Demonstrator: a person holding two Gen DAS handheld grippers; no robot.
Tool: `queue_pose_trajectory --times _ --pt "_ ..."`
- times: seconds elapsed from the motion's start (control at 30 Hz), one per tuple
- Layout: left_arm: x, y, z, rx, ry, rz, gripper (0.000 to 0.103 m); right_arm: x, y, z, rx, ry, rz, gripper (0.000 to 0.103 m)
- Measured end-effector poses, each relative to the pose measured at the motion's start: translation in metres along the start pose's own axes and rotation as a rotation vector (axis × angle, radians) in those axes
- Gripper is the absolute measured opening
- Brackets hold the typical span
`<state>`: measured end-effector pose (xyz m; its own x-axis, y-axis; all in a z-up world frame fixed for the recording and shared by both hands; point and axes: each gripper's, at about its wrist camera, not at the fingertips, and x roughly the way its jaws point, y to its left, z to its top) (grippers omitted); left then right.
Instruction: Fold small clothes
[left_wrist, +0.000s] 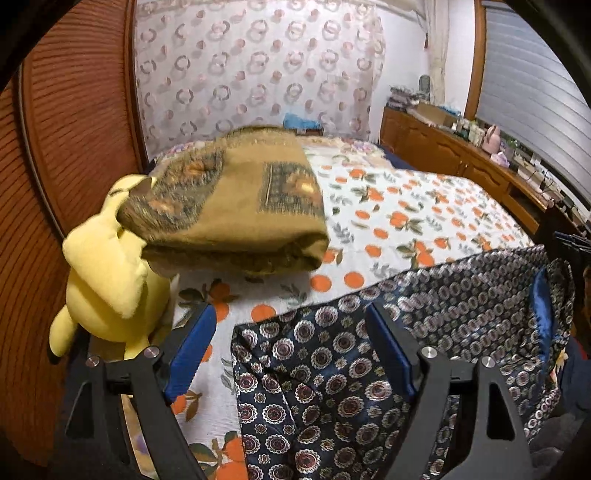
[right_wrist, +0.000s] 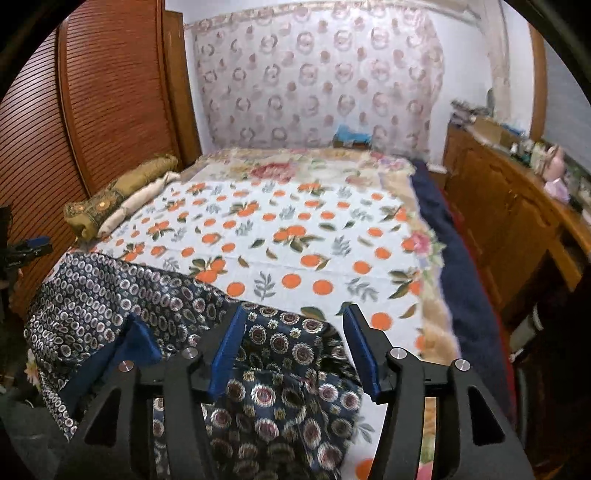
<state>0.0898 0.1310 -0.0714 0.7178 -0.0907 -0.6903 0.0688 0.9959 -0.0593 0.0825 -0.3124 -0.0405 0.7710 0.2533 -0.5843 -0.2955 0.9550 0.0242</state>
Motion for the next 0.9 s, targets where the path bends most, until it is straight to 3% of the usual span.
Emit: queue_pose_trajectory --times 0.1,0.33,0.63,0.73,0.8,0.83,0.9 --pt "0.019 0.006 -0.005 -0.02 0.067 0.026 0.083 0.021 -0.006 0.001 -0.003 0.049 -0.01 0.058" --pt "0.038 0.016 -0.014 -0.052 0.124 0.022 0.083 0.056 -0.018 0.0 0.041 0.156 -0.003 0.058" --pt "0.048 0.014 -0.017 -0.048 0.151 0.041 0.083 0.064 -0.01 -0.006 0.002 0.146 -0.048 0.058" --pt "0.049 0.013 -0.017 -0.049 0.154 0.045 0.083 0.064 0.0 -0.009 -0.034 0.144 -0.049 0.045" --pt "0.049 0.014 -0.015 -0.06 0.158 0.042 0.083 0.063 0.009 -0.011 -0.073 0.15 -0.027 0.02" --pt "0.049 0.014 -0.015 -0.058 0.159 0.037 0.082 0.06 0.014 -0.012 -0.087 0.153 -0.021 0.018" --pt "0.048 0.012 -0.014 -0.044 0.15 0.034 0.062 0.06 0.021 -0.013 -0.114 0.157 -0.023 0.011"
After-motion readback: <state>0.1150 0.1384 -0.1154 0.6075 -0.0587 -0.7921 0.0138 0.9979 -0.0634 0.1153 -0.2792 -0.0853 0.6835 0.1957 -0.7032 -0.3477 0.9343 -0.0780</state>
